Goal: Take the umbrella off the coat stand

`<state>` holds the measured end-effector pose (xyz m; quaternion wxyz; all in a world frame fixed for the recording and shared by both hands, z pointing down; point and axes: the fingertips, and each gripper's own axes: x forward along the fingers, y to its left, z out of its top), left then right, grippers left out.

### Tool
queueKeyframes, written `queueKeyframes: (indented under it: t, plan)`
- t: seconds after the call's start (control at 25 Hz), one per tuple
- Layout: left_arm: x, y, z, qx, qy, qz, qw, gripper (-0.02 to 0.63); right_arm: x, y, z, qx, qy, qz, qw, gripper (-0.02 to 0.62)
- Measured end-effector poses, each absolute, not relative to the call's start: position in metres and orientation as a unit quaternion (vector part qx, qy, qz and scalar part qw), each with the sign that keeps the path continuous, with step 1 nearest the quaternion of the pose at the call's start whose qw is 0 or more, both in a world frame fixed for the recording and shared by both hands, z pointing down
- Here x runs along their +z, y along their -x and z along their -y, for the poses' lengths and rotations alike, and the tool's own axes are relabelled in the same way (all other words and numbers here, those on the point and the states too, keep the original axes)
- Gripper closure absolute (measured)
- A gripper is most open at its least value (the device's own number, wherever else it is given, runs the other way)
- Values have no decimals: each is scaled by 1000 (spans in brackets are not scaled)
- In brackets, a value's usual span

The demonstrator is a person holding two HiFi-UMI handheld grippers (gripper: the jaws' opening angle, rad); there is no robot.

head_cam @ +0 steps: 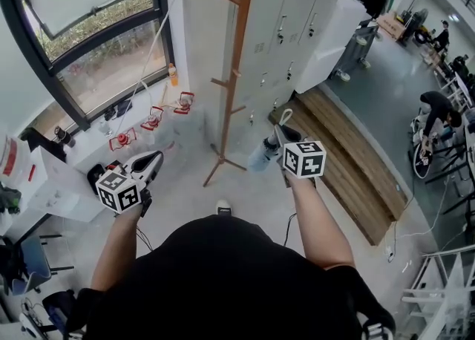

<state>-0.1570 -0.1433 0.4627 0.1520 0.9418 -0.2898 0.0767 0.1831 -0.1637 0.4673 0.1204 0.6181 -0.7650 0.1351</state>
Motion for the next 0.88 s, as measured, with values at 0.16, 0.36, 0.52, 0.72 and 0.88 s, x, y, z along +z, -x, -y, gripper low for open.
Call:
queueKeyframes:
  t: [0.16, 0.36, 0.52, 0.72, 0.88]
  plan:
    - [461, 156, 140, 74, -941, 292, 153, 583, 465, -183, 158, 135, -617, 767, 116, 581]
    - [461, 151, 136, 75, -941, 291, 156, 583, 464, -184, 155, 142, -612, 770, 110, 581]
    - [462, 147, 133, 73, -941, 292, 157, 583, 465, -186, 154, 142, -609, 773, 109, 581]
    - [462, 144, 131, 70, -941, 292, 155, 583, 465, -189, 152, 140, -609, 773, 108, 581]
    - [459, 141, 128, 68, -942, 291, 154, 583, 465, -190, 150, 142, -608, 773, 108, 581]
